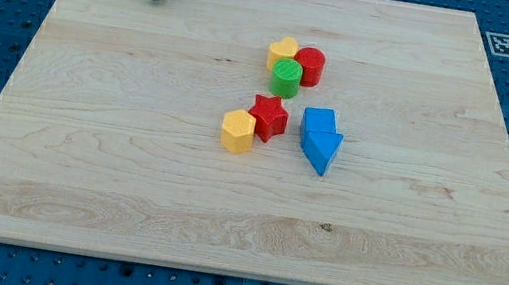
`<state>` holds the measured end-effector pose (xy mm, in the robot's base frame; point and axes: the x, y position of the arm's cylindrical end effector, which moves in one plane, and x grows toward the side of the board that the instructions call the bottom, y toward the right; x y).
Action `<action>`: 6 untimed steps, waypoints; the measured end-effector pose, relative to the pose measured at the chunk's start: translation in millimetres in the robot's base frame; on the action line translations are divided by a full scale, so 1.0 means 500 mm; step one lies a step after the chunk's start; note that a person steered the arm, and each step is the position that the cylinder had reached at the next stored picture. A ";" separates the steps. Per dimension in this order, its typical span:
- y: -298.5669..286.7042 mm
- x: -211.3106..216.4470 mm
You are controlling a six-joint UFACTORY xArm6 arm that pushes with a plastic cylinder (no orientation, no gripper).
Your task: Point your arm at the left side of the yellow heart
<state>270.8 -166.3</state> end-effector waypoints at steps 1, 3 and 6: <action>0.043 0.103; 0.063 0.151; 0.133 0.151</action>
